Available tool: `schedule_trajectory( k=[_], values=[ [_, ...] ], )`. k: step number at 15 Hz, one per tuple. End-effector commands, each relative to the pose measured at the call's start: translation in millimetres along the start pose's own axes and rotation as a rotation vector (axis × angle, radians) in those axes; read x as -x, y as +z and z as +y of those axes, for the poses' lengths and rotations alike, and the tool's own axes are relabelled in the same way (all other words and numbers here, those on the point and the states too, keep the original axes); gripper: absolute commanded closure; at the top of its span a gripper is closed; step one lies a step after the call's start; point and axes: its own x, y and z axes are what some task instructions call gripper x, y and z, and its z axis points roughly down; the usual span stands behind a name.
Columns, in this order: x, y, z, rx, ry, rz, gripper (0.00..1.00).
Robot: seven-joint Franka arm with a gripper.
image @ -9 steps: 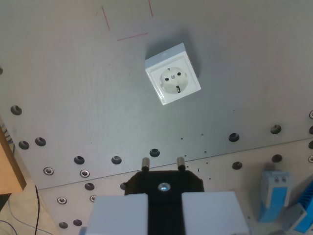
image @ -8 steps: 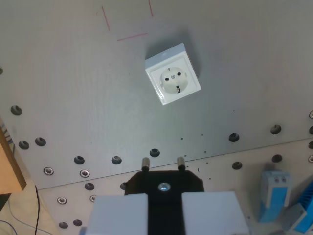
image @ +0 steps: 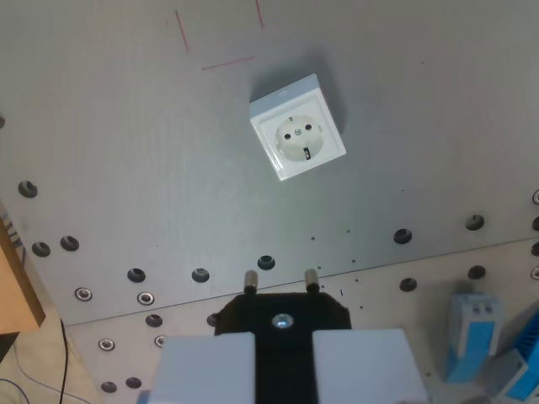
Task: Move above the white socket
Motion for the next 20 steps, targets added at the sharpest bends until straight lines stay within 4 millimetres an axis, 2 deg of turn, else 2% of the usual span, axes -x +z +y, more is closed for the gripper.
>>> schedule_trajectory(
  k=[1, 10, 20],
  values=[
    [1, 3, 0, -0.001, -0.019, 0.0, 1.0],
    [5, 23, 3, -0.011, -0.093, 0.05, 1.0],
    [12, 68, 9, -0.007, -0.215, 0.069, 1.0]
  ],
)
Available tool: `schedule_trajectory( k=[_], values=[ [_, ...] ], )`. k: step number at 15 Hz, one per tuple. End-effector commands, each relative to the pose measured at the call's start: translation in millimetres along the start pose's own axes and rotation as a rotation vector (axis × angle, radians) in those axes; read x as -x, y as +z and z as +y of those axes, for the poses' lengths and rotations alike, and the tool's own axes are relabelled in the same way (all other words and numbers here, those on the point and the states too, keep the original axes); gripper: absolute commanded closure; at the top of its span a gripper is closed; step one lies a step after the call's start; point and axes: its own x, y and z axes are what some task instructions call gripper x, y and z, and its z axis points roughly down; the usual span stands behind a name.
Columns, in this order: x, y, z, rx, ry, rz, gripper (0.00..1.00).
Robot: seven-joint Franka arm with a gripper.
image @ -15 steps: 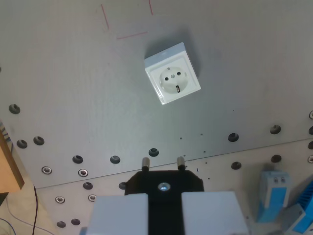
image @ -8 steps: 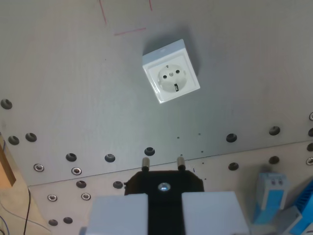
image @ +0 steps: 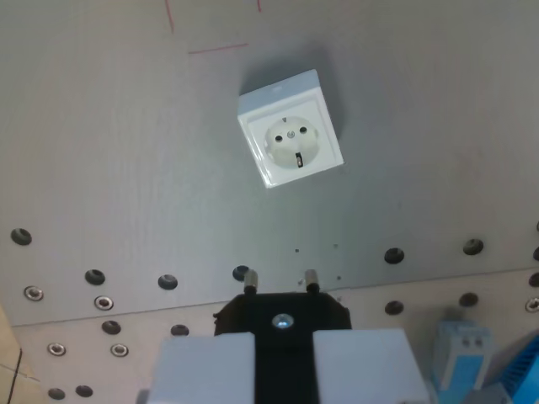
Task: Move above the white socket
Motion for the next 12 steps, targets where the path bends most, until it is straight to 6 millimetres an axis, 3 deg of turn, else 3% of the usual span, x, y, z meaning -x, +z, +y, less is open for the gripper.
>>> schedule_trajectory(
  k=[1, 12],
  values=[
    [4, 16, 6, -0.005, -0.129, 0.1, 1.0],
    [14, 72, 11, 0.009, -0.272, 0.087, 1.0]
  ],
)
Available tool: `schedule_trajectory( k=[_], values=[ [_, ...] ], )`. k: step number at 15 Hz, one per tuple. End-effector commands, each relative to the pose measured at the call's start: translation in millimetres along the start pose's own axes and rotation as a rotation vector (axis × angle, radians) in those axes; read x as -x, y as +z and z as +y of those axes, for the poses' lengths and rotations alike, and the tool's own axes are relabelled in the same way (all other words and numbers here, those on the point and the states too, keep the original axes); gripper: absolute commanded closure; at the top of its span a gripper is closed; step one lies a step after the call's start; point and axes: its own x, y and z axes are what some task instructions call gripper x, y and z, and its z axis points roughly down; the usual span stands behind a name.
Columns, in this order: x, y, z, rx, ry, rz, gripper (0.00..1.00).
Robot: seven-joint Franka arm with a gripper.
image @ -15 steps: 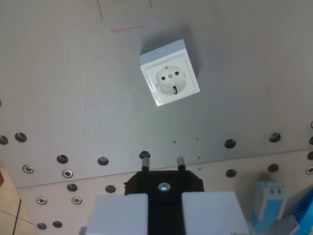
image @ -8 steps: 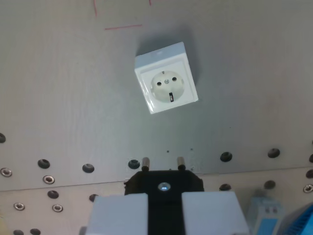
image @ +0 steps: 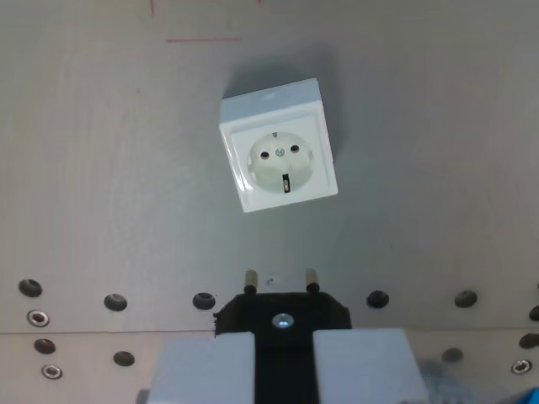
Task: Move above the white socket
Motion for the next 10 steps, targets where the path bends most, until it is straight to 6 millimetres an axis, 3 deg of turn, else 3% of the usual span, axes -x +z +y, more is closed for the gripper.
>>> schedule_trajectory(
  k=[1, 10],
  values=[
    [5, 16, 5, 0.012, -0.153, 0.091, 1.0],
    [15, 62, 8, 0.015, -0.235, 0.096, 1.0]
  ],
)
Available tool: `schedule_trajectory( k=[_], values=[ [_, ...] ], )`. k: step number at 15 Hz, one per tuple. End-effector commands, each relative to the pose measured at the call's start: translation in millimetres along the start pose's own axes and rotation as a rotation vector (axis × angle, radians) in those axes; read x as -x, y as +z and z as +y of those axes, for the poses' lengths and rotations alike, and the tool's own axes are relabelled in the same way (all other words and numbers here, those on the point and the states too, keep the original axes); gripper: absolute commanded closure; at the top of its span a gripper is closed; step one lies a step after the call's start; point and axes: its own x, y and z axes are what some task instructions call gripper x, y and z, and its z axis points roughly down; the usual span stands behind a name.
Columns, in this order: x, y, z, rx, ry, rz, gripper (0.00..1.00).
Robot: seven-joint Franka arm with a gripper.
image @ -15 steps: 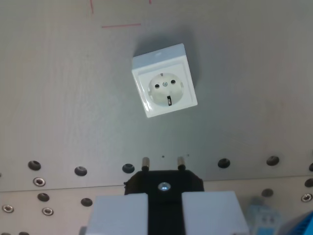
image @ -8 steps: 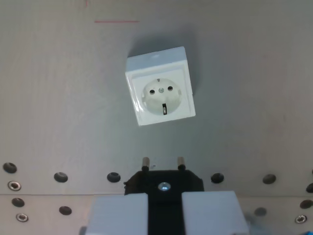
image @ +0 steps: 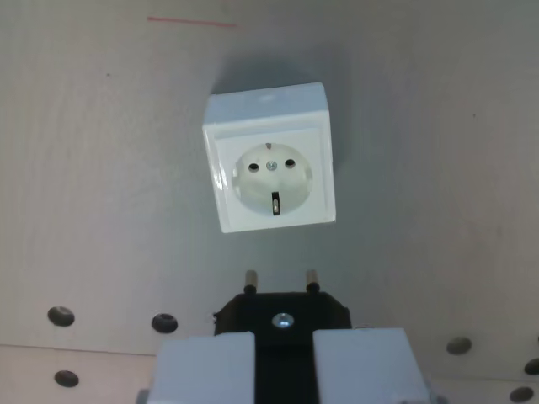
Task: Move above the white socket
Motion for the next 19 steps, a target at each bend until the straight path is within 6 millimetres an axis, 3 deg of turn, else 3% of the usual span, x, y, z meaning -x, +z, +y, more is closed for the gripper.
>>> schedule_trajectory(
  k=[1, 12, 19],
  values=[
    [5, 17, 5, 0.018, -0.134, 0.1, 1.0],
    [13, 71, 5, 0.028, -0.167, 0.103, 1.0],
    [18, 86, 5, 0.032, -0.154, 0.104, 1.0]
  ],
)
